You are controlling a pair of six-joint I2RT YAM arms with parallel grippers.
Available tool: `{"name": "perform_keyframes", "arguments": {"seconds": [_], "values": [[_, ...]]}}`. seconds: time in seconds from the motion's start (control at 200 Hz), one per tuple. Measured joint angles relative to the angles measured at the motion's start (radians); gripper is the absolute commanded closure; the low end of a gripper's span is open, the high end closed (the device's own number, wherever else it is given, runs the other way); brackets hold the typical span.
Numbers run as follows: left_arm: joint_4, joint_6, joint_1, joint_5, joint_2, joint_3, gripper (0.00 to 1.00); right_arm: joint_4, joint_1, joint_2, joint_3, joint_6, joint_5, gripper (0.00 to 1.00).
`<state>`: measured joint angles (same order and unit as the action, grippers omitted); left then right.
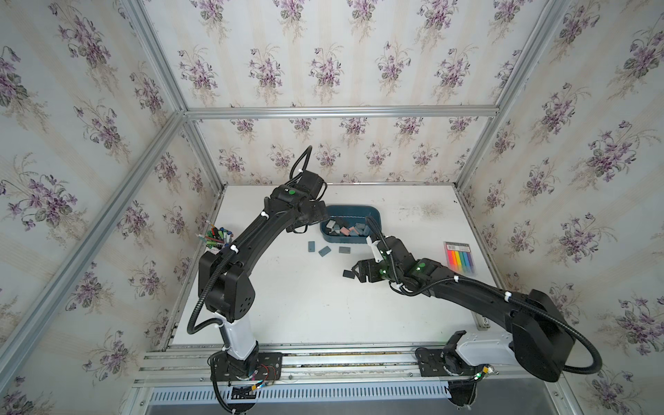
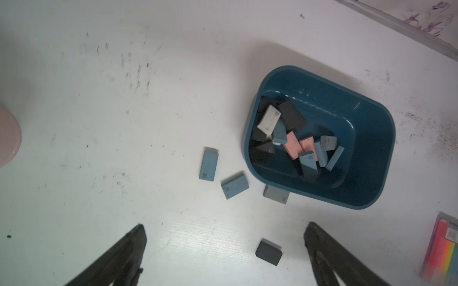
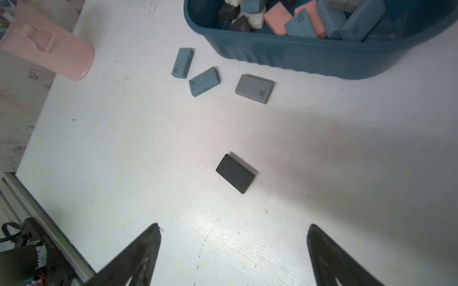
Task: Put the eraser in the storage box
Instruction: Pick up the eraser from the center of the board.
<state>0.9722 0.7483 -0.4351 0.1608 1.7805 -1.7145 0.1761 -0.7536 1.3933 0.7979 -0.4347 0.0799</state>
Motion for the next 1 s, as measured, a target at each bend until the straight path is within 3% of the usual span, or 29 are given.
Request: {"name": "perform_keyframes", "arguments": {"seconds": [0.23, 0.58, 0.849, 0.999], "values": [[-0.015, 0.047, 0.061, -0.095, -0.097, 0.183, 0.00, -0.020, -0.002, 0.198, 0.086, 0.071, 0.034, 0.12], [-0.047, 0.041, 0.069, -0.085, -0.252, 0.406, 0.00, -0.009, -0.047, 0.398, 0.203, 0.122, 0.034, 0.17], [-0.069, 0.042, 0.101, -0.066, -0.315, 0.486, 0.01, -0.021, -0.048, 0.433, 0.222, 0.157, -0.012, 0.29], [-0.082, 0.042, 0.116, -0.077, -0.306, 0.504, 0.01, 0.000, -0.060, 0.429, 0.224, 0.172, -0.016, 0.29]]}}
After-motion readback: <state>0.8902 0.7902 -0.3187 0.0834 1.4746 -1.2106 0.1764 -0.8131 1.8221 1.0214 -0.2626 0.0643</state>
